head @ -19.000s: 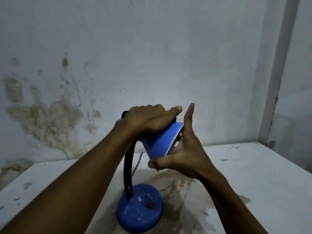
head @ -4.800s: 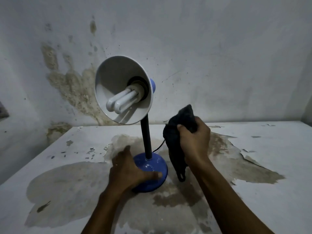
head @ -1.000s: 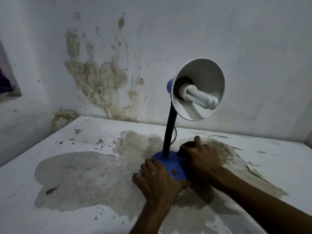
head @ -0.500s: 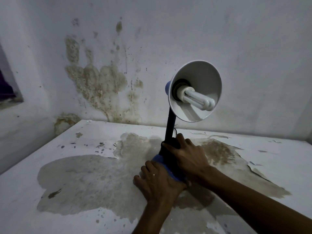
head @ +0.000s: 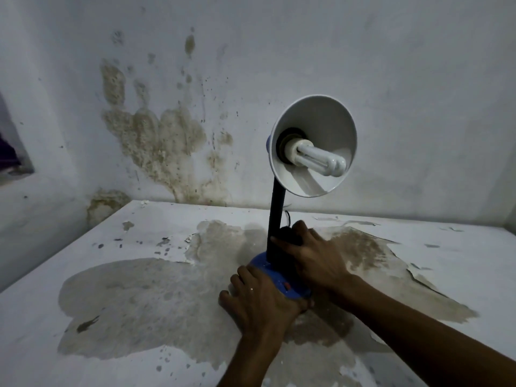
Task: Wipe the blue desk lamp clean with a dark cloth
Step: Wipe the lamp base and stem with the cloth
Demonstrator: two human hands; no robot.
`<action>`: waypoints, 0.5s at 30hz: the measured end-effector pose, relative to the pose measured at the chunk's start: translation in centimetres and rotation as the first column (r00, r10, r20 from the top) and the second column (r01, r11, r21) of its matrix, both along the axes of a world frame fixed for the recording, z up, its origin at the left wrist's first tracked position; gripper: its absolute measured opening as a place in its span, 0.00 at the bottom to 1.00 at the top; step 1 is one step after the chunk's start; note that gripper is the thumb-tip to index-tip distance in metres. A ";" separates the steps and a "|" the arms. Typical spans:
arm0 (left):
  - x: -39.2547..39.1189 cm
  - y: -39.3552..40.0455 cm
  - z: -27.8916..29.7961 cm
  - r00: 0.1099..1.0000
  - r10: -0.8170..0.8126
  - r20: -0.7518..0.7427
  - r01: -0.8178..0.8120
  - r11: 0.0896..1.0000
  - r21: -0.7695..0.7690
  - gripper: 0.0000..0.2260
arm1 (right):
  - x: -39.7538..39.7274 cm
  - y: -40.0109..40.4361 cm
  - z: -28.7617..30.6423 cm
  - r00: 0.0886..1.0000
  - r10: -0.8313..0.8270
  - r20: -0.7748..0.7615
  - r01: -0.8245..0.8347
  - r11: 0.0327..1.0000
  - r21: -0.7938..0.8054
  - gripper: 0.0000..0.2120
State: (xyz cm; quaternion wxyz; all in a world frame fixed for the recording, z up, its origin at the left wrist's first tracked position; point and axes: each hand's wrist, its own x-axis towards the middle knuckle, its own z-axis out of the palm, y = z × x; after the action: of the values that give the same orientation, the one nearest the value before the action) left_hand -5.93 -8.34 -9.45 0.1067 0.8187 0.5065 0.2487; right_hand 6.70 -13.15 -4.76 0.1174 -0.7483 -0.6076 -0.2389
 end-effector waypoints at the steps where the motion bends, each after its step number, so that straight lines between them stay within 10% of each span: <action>1: 0.0 0.0 -0.1 1.000 0.000 -0.008 0.000 1.000 0.000 0.56 | 0.1 -0.1 -0.6 1.000 -0.029 -0.002 0.028 0.996 -0.081 0.19; 4: 0.0 0.0 0.0 1.000 -0.006 -0.013 0.006 1.000 -0.007 0.55 | 0.5 -0.8 -1.1 0.986 -0.144 -0.082 0.129 0.977 -0.168 0.15; 10: 0.2 0.2 -0.4 1.000 -0.022 0.013 0.022 1.000 -0.012 0.56 | -0.2 -0.2 0.6 0.998 0.020 -0.057 -0.012 0.990 0.141 0.20; 15: 0.0 0.2 -0.1 1.000 -0.013 -0.016 0.012 0.999 -0.032 0.55 | -0.1 0.0 -0.9 0.998 -0.066 0.017 0.067 0.997 -0.034 0.23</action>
State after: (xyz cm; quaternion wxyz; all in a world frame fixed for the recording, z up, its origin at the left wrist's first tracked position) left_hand -5.96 -8.10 -9.56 0.1172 0.8220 0.5061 0.2332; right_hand 6.59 -13.14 -5.63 0.0917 -0.7681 -0.5873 -0.2383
